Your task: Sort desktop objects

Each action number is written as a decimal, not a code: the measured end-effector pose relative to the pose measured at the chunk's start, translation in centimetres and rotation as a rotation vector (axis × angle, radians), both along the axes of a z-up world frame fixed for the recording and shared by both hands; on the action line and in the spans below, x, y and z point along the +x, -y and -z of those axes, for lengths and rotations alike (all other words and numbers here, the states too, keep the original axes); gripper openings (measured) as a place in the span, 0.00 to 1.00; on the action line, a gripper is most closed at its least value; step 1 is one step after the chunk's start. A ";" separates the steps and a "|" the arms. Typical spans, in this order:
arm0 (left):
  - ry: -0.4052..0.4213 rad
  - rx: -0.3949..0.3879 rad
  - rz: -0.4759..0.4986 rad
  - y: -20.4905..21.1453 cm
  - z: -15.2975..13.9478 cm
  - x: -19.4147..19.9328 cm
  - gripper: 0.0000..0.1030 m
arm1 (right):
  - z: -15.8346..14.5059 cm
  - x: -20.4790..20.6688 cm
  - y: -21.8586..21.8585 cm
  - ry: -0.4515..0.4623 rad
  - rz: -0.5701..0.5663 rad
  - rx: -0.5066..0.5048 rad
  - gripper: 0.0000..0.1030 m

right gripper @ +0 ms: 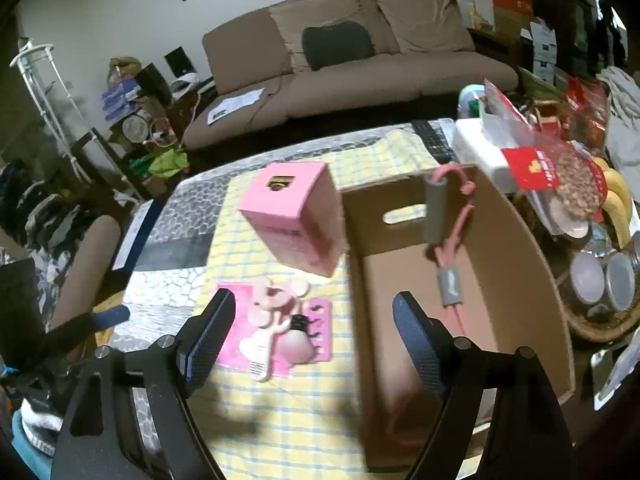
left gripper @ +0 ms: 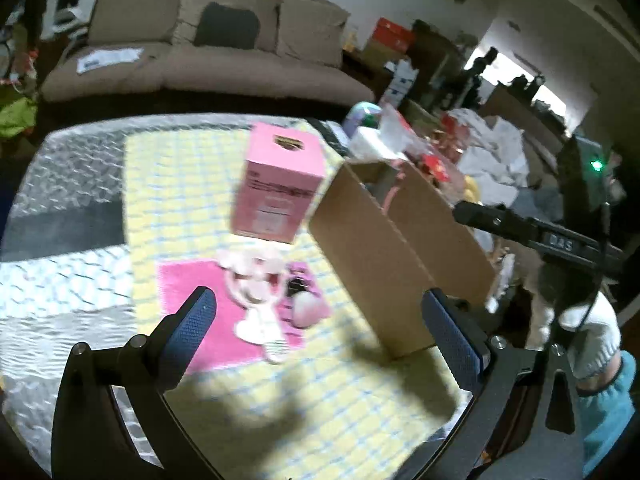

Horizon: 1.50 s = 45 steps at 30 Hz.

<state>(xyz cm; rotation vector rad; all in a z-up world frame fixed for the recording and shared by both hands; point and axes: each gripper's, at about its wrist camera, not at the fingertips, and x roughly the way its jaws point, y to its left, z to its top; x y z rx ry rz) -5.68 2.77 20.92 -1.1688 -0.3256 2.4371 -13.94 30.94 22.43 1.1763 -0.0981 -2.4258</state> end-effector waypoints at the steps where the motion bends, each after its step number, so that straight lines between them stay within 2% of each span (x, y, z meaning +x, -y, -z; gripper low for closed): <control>1: -0.004 -0.007 -0.009 0.7 -0.1 -0.1 1.00 | 0.0 0.1 0.6 -0.004 -0.002 0.001 0.80; 7: -0.007 -0.017 -0.027 3.4 -0.2 -1.0 1.00 | 0.4 0.5 3.9 -0.009 -0.019 -0.027 0.80; 16: -0.014 -0.064 -0.012 4.0 0.2 -4.1 1.00 | 1.9 -1.1 6.8 0.033 -0.030 -0.067 0.80; 19: -0.021 -0.084 -0.001 3.6 0.9 -5.7 1.00 | 2.7 -2.8 7.2 0.083 -0.016 -0.072 0.78; 27: -0.012 -0.079 0.032 1.7 3.7 -11.1 0.99 | 4.0 -7.6 7.5 0.119 0.031 -0.100 0.65; 29: -0.010 -0.065 0.036 1.5 4.4 -12.7 0.97 | 4.2 -9.0 7.4 0.125 0.048 -0.113 0.60; 30: -0.014 -0.066 0.038 1.3 4.7 -13.4 0.89 | 4.4 -9.7 7.4 0.131 0.053 -0.119 0.58; 31: -0.020 -0.073 0.047 1.0 5.1 -14.2 0.73 | 4.6 -10.3 7.4 0.137 0.059 -0.127 0.55; 33: -0.028 -0.110 0.073 0.1 5.8 -15.4 0.59 | 5.2 -11.6 7.2 0.159 0.069 -0.140 0.46; 34: -0.026 -0.121 0.088 -0.4 6.4 -16.0 0.59 | 5.5 -12.2 7.1 0.174 0.074 -0.147 0.39; 35: -0.024 -0.114 0.098 -0.6 6.7 -16.4 0.59 | 5.7 -12.6 7.1 0.181 0.074 -0.150 0.38; 40: -0.031 -0.041 0.103 -0.8 7.6 -18.0 0.61 | 6.7 -14.3 7.1 0.192 0.073 -0.136 0.38; 45: -0.017 -0.050 0.113 -1.5 8.8 -19.8 0.61 | 7.8 -14.9 7.8 0.202 0.066 -0.129 0.38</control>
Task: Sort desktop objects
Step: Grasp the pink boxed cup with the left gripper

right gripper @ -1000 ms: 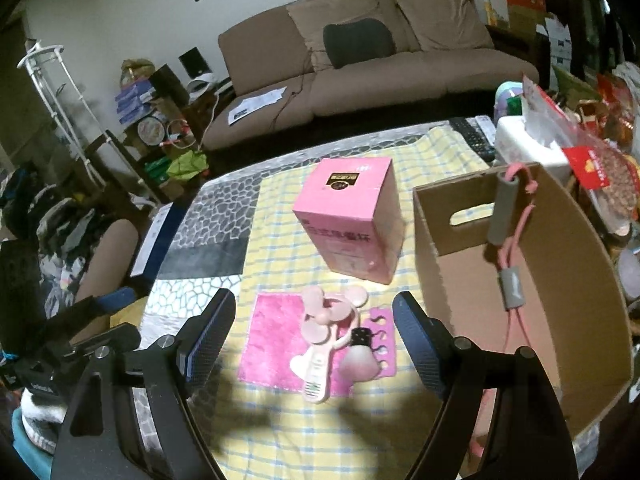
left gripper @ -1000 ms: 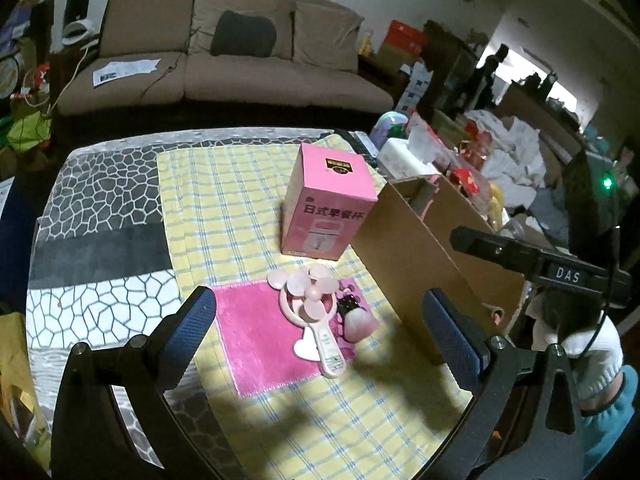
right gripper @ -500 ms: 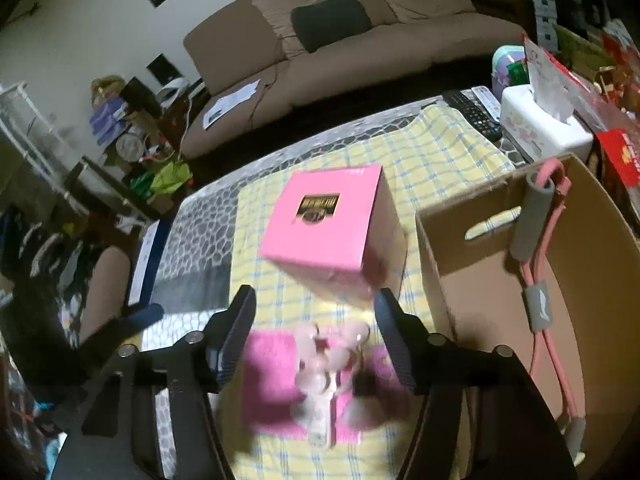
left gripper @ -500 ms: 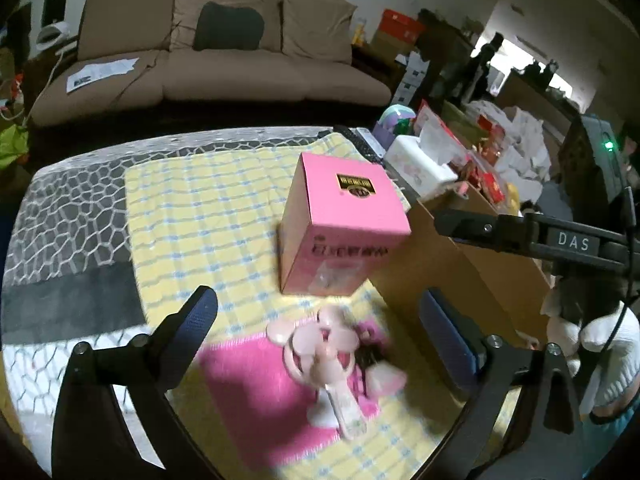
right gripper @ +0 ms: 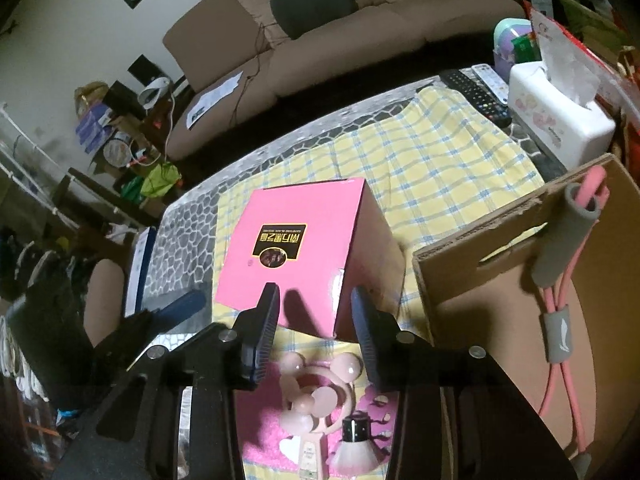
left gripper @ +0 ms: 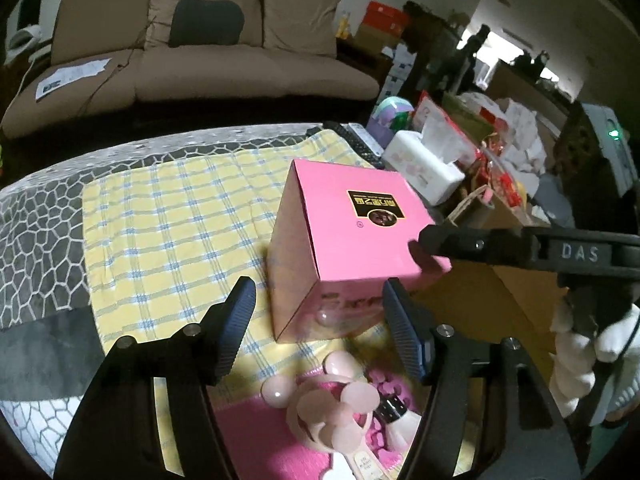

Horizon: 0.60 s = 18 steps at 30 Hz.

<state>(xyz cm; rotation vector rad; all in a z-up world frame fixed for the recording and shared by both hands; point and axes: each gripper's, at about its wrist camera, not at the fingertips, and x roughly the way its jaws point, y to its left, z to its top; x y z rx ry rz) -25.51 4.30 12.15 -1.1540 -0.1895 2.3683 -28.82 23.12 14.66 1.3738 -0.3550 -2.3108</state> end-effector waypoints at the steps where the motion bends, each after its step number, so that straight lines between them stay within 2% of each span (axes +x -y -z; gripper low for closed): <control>1: 0.000 0.002 0.008 -0.2 0.1 -0.2 0.61 | 0.2 -0.1 0.2 0.002 -0.001 0.003 0.38; 8: 0.020 0.020 0.061 -2.0 1.4 -1.5 0.61 | 0.9 -0.3 0.8 0.006 -0.005 -0.002 0.46; 12: 0.001 0.001 0.065 -2.6 1.5 -1.4 0.62 | 0.9 -0.6 1.3 0.018 -0.010 0.019 0.53; 18: -0.025 0.003 0.041 -2.2 0.5 -0.8 0.61 | 0.4 -0.3 1.6 0.001 -0.028 0.011 0.50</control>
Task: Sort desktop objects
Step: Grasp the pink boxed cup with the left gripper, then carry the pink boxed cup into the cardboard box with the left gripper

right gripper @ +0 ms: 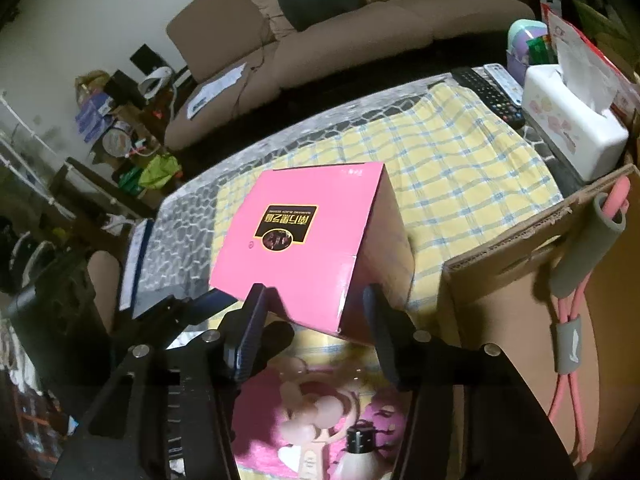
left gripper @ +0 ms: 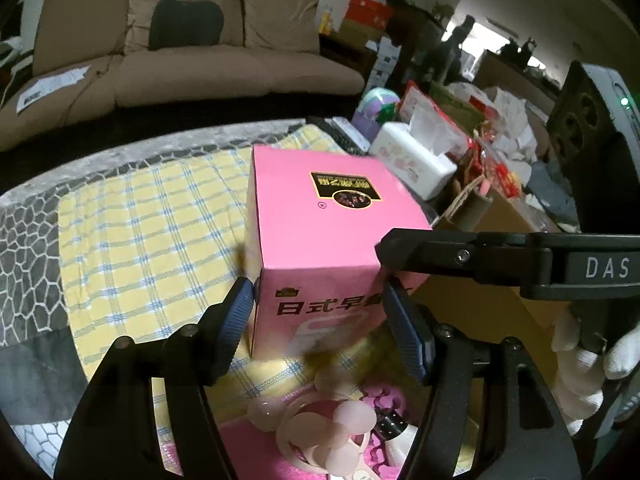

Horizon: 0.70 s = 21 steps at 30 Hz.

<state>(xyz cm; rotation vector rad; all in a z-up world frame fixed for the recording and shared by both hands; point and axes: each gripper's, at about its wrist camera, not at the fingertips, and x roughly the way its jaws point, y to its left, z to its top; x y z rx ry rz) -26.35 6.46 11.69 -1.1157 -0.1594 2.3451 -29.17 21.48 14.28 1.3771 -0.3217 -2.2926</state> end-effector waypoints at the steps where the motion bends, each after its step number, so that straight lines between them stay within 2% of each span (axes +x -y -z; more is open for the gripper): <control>1: -0.006 0.008 -0.005 0.2 -0.4 0.2 0.61 | -0.3 0.1 0.0 -0.008 -0.005 -0.005 0.50; 6: -0.069 0.051 -0.008 1.1 -4.2 2.0 0.61 | -2.9 1.0 -0.1 -0.047 -0.031 -0.039 0.50; 13: -0.188 0.101 0.026 0.6 -12.2 6.8 0.61 | -8.6 3.5 -2.0 -0.121 -0.037 -0.091 0.50; 18: -0.248 0.156 0.057 -2.1 -17.5 10.0 0.61 | -14.1 6.5 -5.5 -0.203 -0.033 -0.128 0.50; 21: -0.270 0.168 0.081 -4.7 -19.1 11.2 0.62 | -16.6 7.9 -8.1 -0.245 -0.009 -0.120 0.50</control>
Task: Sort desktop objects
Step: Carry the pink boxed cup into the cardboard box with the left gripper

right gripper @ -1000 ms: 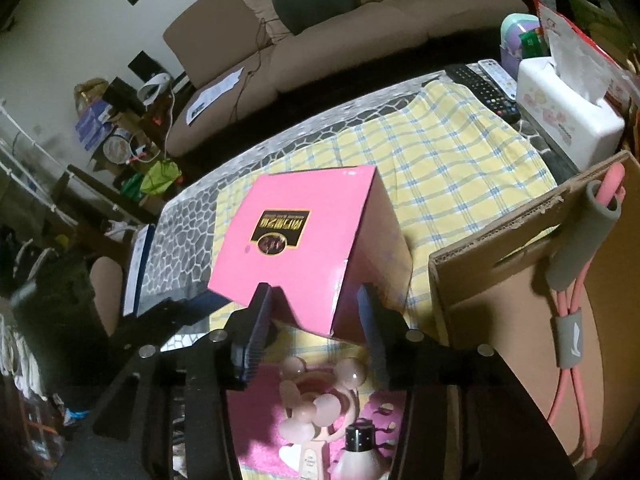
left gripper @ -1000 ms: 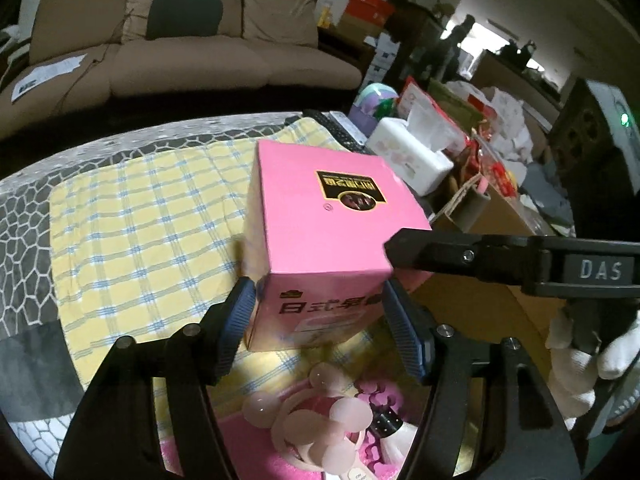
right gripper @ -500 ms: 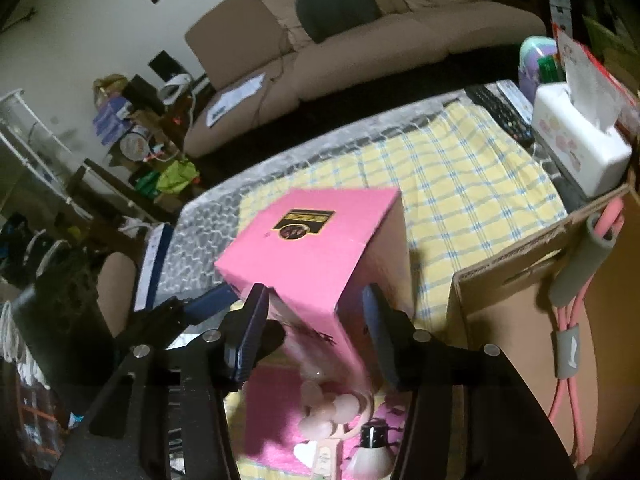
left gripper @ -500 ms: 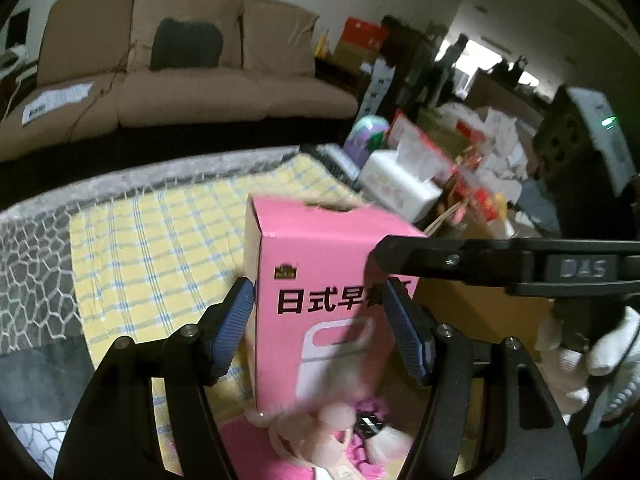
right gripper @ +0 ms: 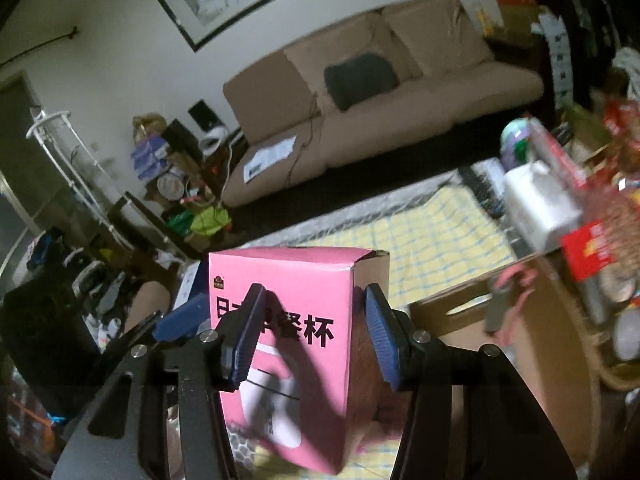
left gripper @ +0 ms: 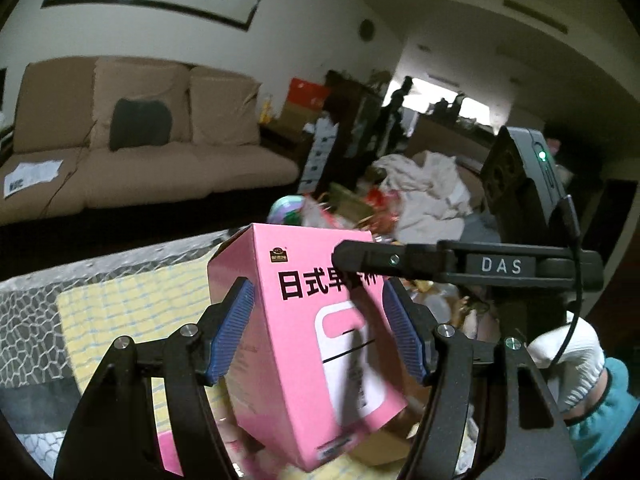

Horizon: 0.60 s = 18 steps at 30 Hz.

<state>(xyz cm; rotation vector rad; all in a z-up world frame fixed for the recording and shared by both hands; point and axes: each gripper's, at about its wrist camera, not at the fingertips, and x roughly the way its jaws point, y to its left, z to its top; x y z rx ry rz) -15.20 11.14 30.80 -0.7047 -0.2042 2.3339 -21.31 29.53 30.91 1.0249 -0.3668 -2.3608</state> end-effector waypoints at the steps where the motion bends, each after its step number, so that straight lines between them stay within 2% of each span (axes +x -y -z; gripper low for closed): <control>1: -0.001 0.002 0.011 -1.0 -0.3 0.3 0.63 | -0.6 0.3 -0.9 -0.011 0.010 0.004 0.50; 4: 0.007 0.005 0.031 -4.0 -0.2 0.7 0.63 | -1.4 0.9 -4.0 -0.020 0.043 0.017 0.50; 7: 0.040 0.020 0.047 -6.7 0.7 0.4 0.63 | -0.8 0.9 -7.2 -0.001 0.072 0.016 0.50; 13: 0.103 -0.002 0.061 -11.3 3.5 -0.3 0.63 | 2.2 -0.1 -12.1 0.054 0.105 0.015 0.50; 18: 0.163 -0.045 0.051 -13.6 6.6 -0.8 0.63 | 6.3 -2.1 -14.3 0.121 0.092 0.001 0.50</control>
